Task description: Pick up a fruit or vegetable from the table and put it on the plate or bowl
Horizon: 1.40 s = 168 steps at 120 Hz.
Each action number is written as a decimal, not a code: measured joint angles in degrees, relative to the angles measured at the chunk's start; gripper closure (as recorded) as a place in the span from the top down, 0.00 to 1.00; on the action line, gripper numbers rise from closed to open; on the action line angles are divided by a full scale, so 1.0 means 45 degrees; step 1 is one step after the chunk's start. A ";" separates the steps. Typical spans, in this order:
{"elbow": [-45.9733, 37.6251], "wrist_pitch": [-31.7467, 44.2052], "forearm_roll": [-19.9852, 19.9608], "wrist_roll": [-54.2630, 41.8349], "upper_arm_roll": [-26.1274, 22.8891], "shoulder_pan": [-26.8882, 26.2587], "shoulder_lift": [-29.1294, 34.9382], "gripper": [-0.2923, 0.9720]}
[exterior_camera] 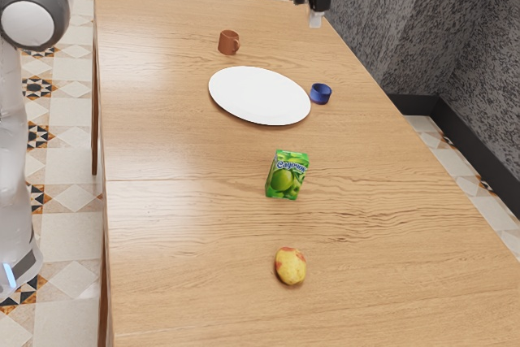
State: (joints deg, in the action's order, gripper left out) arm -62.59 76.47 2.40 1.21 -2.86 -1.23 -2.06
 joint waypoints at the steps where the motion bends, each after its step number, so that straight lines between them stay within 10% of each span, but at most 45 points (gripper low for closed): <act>1: -0.0003 -0.0011 -0.0004 0.0033 -0.0013 -0.0067 -0.0068 0.77; 87: -0.0662 0.0145 -0.1581 1.1143 0.0403 0.0810 -0.2591 0.77; 128: -0.0694 0.0166 -0.0811 1.4613 0.0353 -0.0190 -0.2420 0.77; 168: -0.8018 0.4566 -0.1002 1.6579 -0.0951 -0.3448 0.1353 0.77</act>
State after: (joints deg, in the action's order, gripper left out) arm -98.67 97.02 -2.11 75.82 -7.14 -16.75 4.03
